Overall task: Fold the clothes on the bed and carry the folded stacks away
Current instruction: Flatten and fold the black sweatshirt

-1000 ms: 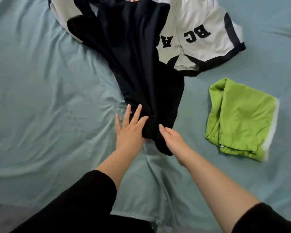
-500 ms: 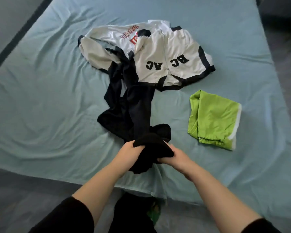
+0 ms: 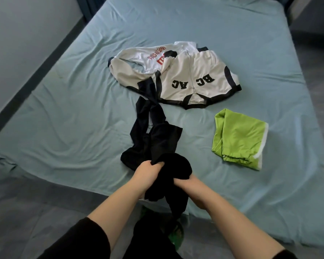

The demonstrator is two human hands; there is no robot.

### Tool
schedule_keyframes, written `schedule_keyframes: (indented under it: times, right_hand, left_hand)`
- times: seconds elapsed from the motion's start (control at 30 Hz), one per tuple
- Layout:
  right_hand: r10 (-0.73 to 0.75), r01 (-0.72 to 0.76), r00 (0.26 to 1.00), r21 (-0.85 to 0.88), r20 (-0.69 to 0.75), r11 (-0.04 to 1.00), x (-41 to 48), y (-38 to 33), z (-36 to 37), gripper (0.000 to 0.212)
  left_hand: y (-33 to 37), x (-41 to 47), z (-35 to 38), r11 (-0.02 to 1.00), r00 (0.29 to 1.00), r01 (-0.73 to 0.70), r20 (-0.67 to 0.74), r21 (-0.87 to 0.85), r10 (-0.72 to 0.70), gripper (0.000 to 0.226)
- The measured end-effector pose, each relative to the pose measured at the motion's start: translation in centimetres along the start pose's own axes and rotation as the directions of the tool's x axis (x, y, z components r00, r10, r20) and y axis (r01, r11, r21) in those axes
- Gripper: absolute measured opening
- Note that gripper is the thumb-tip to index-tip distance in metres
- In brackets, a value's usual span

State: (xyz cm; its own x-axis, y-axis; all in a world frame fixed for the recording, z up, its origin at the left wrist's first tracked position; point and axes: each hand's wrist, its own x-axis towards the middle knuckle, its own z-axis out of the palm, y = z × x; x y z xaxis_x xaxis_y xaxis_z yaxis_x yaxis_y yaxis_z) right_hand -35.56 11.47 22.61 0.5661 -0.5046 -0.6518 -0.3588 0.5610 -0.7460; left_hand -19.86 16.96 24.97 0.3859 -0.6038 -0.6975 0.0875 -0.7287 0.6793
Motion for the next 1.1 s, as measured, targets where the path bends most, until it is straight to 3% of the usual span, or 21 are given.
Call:
schedule_keyframes:
  times: [0.1,0.17,0.23,0.27,0.33,0.43,0.53,0.6,0.7,0.77,0.8,0.83,0.9,0.97,1.0,1.03,1.1]
  right_hand:
    - [0.064,-0.025,0.988,0.262,-0.141,0.965,0.3,-0.1,1.3,0.020]
    - [0.172,-0.053,0.968,0.519,-0.184,0.853,0.6,-0.5,1.4,0.025]
    - [0.234,-0.083,0.964,0.692,-0.127,0.717,0.8,-1.4,1.3,0.037]
    - [0.244,-0.094,0.965,0.740,-0.098,0.666,0.8,-2.0,1.4,0.044]
    - [0.252,-0.100,0.966,0.806,-0.063,0.584,1.1,-2.9,1.9,0.049]
    - [0.278,-0.106,0.957,0.798,-0.080,0.593,2.1,-3.6,2.9,0.044]
    - [0.329,-0.130,0.927,0.668,-0.181,0.733,2.9,-3.4,3.0,0.039]
    - [0.388,-0.214,0.883,0.507,-0.266,0.835,2.7,-3.2,2.1,0.041]
    - [0.434,-0.386,0.769,0.202,-0.469,0.900,1.7,-2.7,-0.2,0.057]
    - [0.176,-0.300,0.654,-0.038,-0.736,0.953,1.6,-2.9,-1.6,0.051]
    - [0.006,-0.188,0.613,-0.138,-0.790,0.972,1.9,-3.6,-1.5,0.042]
    - [-0.127,-0.054,0.613,-0.202,-0.780,0.978,2.5,-4.6,-0.8,0.032]
    - [-0.219,0.073,0.739,-0.248,-0.637,0.966,4.9,-6.6,1.8,0.020]
    - [-0.034,-0.044,0.903,-0.172,-0.427,0.984,7.9,-8.0,4.7,0.038]
    - [0.125,-0.163,0.930,-0.083,-0.344,0.983,9.2,-8.4,5.9,0.054]
    - [0.258,-0.269,0.922,-0.001,-0.289,0.963,10.5,-8.2,6.7,0.061]
    - [0.374,-0.369,0.874,0.076,-0.312,0.926,12.5,-7.3,7.8,0.058]
  left_hand:
    - [0.0,-0.2,0.2,0.997,0.996,-0.081,-0.044,-0.015,0.080,0.040]
    - [0.0,-0.3,-0.1,0.988,0.996,-0.093,-0.008,-0.123,0.092,0.073]
    - [-0.3,0.2,-0.8,0.973,0.999,0.033,-0.029,-0.227,-0.040,0.101]
    - [-0.6,0.4,-1.1,0.952,0.989,0.137,-0.019,-0.272,-0.147,0.105]
    - [-1.5,1.0,-1.1,0.858,0.946,0.324,0.127,-0.398,-0.298,0.108]
    - [-1.0,2.8,-0.6,0.686,0.885,0.446,0.397,-0.575,-0.242,0.093]
    - [0.4,4.7,-1.4,0.703,0.911,0.401,0.335,-0.587,-0.240,0.044]
    - [0.8,6.1,-2.3,0.773,0.940,0.340,0.226,-0.536,-0.256,0.032]
    - [1.2,7.5,-3.9,0.923,0.977,0.198,0.144,-0.329,-0.158,0.048]
    - [1.5,7.7,-5.0,0.992,0.992,0.061,0.116,-0.107,-0.048,0.057]
    - [1.6,7.7,-5.5,1.000,0.991,-0.004,0.131,0.005,0.003,0.056]
    - [1.5,7.7,-6.0,0.993,0.986,-0.056,0.162,0.108,0.038,0.051]
    - [1.2,7.5,-6.7,0.936,0.973,-0.148,0.218,0.321,0.079,0.045]
    - [1.0,7.6,-7.5,0.865,0.960,-0.222,0.259,0.450,0.111,0.048]
    - [1.0,7.6,-7.8,0.853,0.952,-0.243,0.280,0.461,0.120,0.048]
    - [0.8,7.7,-8.2,0.854,0.946,-0.255,0.298,0.454,0.124,0.047]
    - [0.3,8.1,-9.0,0.864,0.941,-0.255,0.317,0.434,0.119,0.045]
